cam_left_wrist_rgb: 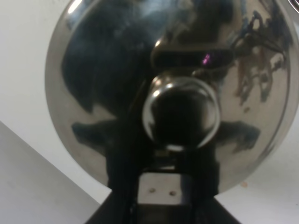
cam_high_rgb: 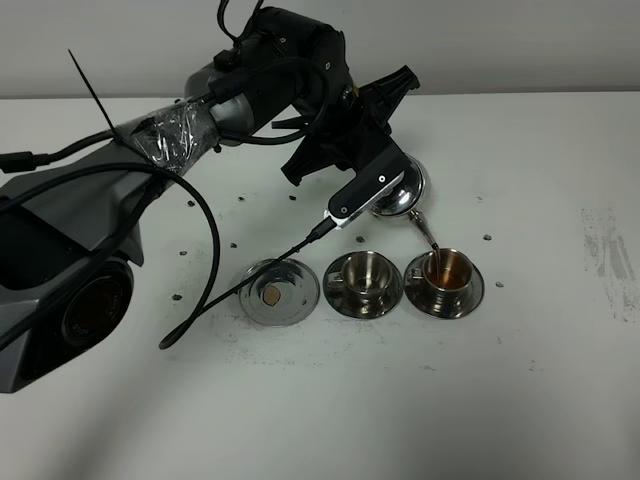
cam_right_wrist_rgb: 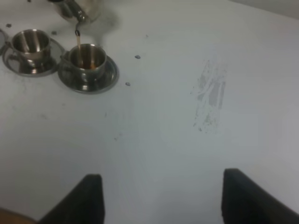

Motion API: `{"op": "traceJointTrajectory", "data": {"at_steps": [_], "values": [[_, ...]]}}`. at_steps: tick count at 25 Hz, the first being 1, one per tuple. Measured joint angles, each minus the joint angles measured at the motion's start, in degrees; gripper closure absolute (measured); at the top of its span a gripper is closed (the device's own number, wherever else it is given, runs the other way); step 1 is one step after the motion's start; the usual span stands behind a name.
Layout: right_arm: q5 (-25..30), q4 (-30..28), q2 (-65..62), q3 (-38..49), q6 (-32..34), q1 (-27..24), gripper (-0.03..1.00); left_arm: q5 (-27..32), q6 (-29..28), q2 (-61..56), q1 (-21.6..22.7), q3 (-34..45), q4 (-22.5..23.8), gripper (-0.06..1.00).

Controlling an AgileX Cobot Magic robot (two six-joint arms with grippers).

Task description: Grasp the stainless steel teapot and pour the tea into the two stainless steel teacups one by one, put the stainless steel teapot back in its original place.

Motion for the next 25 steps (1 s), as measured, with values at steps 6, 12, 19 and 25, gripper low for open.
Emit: {"op": "traceJointTrajectory", "data": {"at_steps": [6, 12, 19, 25], "values": [[0.0, 0.0, 0.0, 0.0, -0.16, 0.0, 0.41, -0.18, 0.0, 0.0, 0.0, 0.0, 0.13, 0.74], [0.0, 0.0, 0.0, 0.0, -0.16, 0.0, 0.41, -0.18, 0.0, 0.0, 0.0, 0.0, 0.17, 0.74], [0.0, 0.0, 0.0, 0.0, -0.34, 0.0, 0.41, -0.31, 0.0, 0.0, 0.0, 0.0, 0.24, 0.74], [0.04, 0.0, 0.0, 0.0, -0.4, 0.0, 0.41, -0.31, 0.0, 0.0, 0.0, 0.0, 0.4, 0.74]]}}
